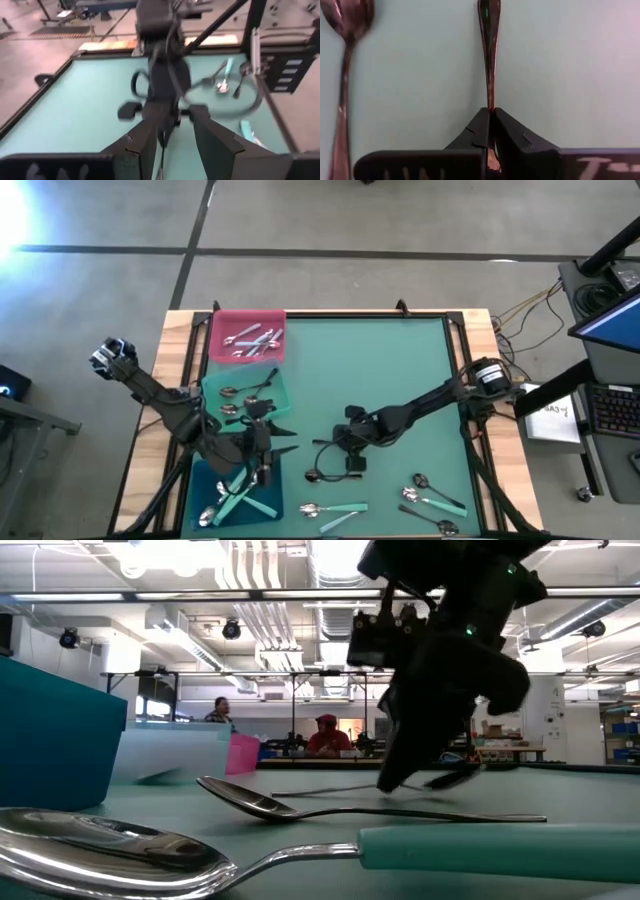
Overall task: Sort silverware by color (type)
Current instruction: Put the black spoon into the green bin
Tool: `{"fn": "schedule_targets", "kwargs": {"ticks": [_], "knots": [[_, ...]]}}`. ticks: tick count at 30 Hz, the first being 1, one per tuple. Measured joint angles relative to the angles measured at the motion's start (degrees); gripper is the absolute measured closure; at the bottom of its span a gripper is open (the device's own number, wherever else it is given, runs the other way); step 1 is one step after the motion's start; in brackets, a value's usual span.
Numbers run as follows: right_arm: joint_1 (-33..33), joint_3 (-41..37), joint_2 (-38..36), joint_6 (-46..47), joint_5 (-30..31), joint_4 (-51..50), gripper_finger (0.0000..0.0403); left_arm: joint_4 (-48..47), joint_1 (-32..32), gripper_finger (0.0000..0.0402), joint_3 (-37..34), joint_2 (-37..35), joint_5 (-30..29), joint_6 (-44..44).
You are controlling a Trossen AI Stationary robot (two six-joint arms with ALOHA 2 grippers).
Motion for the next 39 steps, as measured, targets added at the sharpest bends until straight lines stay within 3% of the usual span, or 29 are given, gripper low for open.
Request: {"fn": "schedule_targets", "kwargs": {"ticks": [8,15,23,28,33,39], "knots": [[0.00,0.15,-4.77,-2.21,6.78,1.03,0.0394,-3.24,-0.83,0.0288,-3.16,0.02,-2.29,-6.78],[0.00,0.17,-8.20,-3.51,14.35,3.27,0.0394,-1.38,-0.80,0.0288,-9.64,0.04,-8.61,-12.96],[0.03,0.20,-11.05,-9.73,23.62,17.64,0.0394,16.15,-0.74,0.0288,-18.91,0.04,-19.93,-14.37],[0.07,0.22,-11.08,-16.70,24.82,28.94,0.0394,30.88,-0.72,0.0288,-23.03,0.04,-25.96,-9.76],[0.04,0.24,-10.91,-20.03,24.75,32.86,0.0394,40.97,-0.72,0.0288,-24.09,0.04,-26.65,-1.61],[0.17,0.26,-10.89,-22.26,21.77,34.15,0.0394,41.43,-0.50,0.0288,-23.02,0.04,-27.44,0.94]]}}
